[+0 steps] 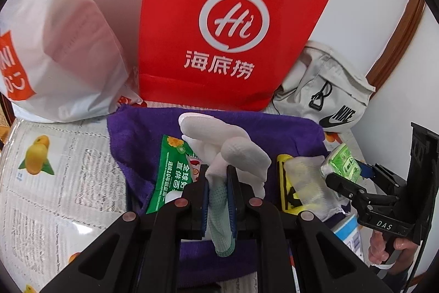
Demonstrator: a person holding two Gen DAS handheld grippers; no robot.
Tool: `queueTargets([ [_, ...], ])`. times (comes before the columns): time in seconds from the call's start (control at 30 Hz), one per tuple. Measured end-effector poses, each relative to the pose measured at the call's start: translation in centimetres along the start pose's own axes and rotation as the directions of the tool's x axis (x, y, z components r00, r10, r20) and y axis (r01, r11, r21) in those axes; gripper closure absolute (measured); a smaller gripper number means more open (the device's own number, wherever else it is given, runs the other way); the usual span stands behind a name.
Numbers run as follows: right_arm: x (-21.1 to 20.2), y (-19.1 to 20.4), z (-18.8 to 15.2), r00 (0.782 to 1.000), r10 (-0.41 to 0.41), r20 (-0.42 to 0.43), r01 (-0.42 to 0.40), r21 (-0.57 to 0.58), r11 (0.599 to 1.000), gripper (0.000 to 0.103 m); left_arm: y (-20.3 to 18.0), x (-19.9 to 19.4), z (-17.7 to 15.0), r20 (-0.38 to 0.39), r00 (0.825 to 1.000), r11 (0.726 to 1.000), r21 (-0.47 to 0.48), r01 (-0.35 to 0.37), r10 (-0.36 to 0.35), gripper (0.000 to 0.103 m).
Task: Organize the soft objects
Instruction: 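Carry the white glove with the left tool while the right tool carries the green pack to the towel, then open both tools to drop the glove and green pack onto the purple towel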
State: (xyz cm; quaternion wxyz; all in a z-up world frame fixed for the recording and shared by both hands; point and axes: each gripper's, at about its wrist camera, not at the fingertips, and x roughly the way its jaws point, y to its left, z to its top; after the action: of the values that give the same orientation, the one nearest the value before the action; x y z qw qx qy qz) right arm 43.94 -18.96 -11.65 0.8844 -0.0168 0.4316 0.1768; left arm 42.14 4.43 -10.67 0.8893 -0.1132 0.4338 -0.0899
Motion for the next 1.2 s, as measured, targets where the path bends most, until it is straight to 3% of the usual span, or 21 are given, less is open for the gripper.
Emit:
queueTargets([
  [0.5, 2.6, -0.9, -0.3, 0.997, -0.051, -0.064, 0.051, 0.003, 0.999, 0.028, 0.0, 2.2, 0.6, -0.022, 0.999, 1.000, 0.009, -0.023, 0.023, 0.088],
  [0.6, 2.6, -0.8, -0.3, 0.997, -0.033, -0.067, 0.033, -0.001, 0.999, 0.021, 0.0, 2.0, 0.7, -0.020, 0.999, 0.999, 0.013, -0.032, 0.033, 0.072],
  [0.63, 2.5, -0.7, -0.3, 0.998, -0.033, -0.062, 0.032, -0.003, 0.999, 0.019, 0.0, 1.8, 0.7, -0.018, 0.999, 0.999, 0.012, -0.040, 0.040, 0.066],
  [1.07, -0.9, 0.3, 0.0, 0.998, -0.052, 0.026, 0.051, 0.022, 0.998, 0.015, 0.3, -1.7, 0.4, 0.019, 0.996, 0.996, -0.001, -0.085, 0.085, 0.059],
  [1.2, -3.0, 1.0, -0.5, 0.998, -0.016, 0.064, 0.014, 0.037, 0.999, 0.015, 0.2, -3.8, -0.4, 0.033, 0.994, 0.995, -0.001, -0.100, 0.100, 0.059],
])
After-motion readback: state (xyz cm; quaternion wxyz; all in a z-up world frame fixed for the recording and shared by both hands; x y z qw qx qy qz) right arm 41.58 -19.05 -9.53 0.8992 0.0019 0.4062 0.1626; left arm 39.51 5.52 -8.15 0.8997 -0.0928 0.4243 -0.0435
